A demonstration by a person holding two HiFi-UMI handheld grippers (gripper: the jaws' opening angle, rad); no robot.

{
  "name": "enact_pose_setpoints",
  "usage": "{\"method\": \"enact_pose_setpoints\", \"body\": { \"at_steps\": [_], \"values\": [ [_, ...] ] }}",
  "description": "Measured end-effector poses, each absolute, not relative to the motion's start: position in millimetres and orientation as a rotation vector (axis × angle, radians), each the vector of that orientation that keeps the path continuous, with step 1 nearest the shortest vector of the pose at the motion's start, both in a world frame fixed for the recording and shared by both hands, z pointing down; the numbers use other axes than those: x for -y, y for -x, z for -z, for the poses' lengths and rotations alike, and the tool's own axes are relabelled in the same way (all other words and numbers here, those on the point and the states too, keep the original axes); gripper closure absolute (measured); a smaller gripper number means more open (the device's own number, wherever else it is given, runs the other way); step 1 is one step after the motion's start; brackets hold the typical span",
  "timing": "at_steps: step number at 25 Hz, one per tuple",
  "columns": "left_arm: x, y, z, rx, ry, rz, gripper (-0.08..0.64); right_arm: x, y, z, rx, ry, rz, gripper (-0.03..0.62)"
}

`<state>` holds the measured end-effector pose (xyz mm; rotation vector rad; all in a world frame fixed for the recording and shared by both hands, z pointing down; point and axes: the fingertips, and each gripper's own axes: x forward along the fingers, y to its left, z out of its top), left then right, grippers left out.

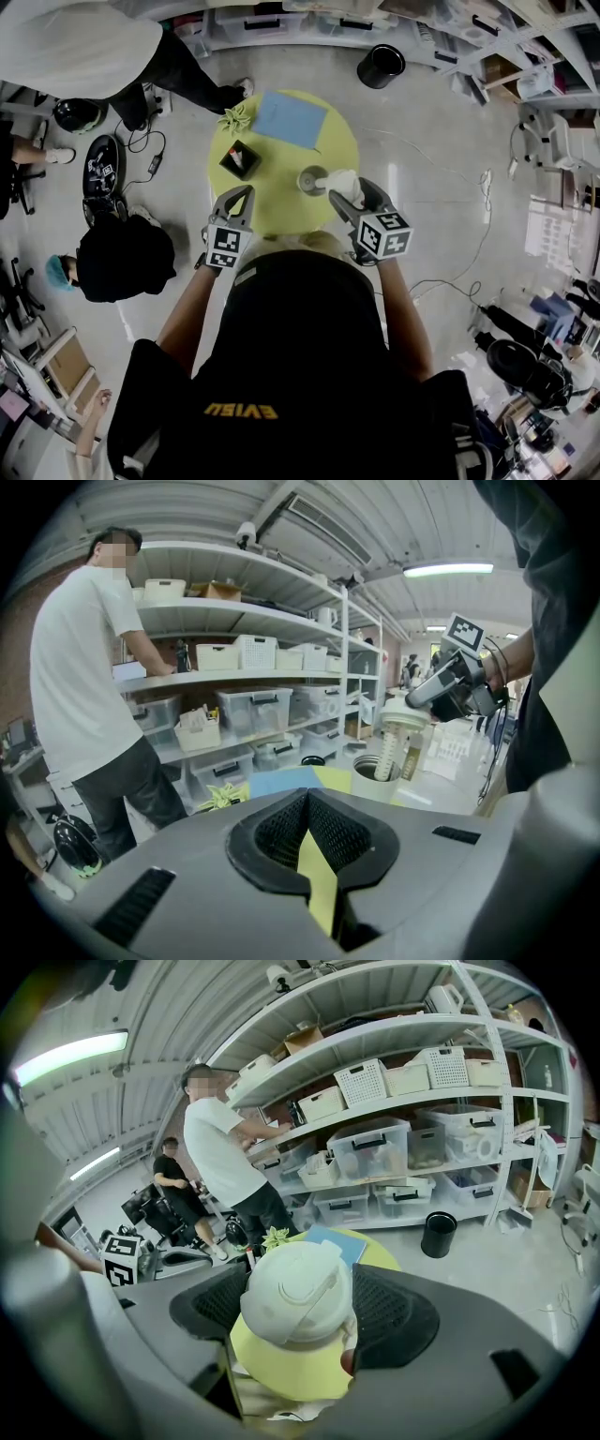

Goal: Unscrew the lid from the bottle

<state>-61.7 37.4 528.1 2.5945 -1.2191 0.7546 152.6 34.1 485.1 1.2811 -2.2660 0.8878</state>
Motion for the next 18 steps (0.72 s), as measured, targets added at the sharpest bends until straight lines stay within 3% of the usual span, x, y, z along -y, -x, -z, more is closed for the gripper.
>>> {"method": "enact_pose_setpoints", "body": {
  "at_steps": [18],
  "values": [
    [-41.3,58.7,-526.9,1.2,-2.615,-0.746,0.541,-38.8,-153.8,-483.6,2.268,-1.302,-0.892,0.239]
  ]
}}
